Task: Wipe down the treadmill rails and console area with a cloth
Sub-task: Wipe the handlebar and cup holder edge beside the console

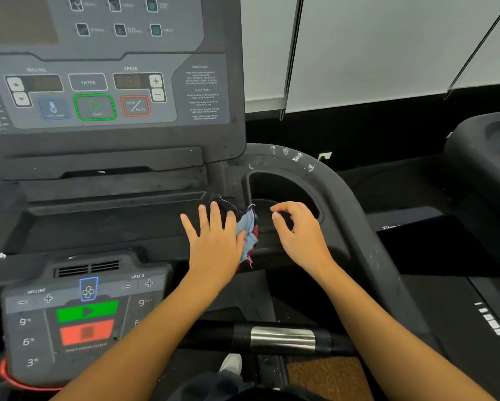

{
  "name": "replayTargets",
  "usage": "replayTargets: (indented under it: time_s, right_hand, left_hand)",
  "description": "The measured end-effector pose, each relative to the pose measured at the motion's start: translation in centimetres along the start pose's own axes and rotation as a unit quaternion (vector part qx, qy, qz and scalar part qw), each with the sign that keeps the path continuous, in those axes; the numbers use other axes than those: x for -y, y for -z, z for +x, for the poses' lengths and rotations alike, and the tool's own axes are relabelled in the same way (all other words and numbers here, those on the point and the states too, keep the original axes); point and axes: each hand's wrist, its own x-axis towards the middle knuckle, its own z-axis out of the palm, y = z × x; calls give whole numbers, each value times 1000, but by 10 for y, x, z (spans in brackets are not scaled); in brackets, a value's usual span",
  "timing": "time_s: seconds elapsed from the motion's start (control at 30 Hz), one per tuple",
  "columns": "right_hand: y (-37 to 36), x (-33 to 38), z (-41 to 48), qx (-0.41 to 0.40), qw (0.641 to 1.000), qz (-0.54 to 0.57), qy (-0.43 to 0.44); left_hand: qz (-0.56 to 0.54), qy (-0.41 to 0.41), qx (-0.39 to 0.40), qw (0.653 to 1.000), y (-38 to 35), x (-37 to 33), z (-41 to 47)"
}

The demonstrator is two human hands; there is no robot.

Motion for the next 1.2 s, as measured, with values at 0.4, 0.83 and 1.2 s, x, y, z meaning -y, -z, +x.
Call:
replayTargets:
  time_s: [0.4,0.83,1.2]
  right_hand:
    - [-5,10,1,8,1000,13,26]
    - [-13,49,-20,116,927,342,-99]
    - [-26,47,23,94,993,63,24]
  left_hand:
    - [-1,19,53,998,6,-2,28]
    - [-497,85,16,864,27,-18,-12]
    - [-521,143,-27,841,37,6,11]
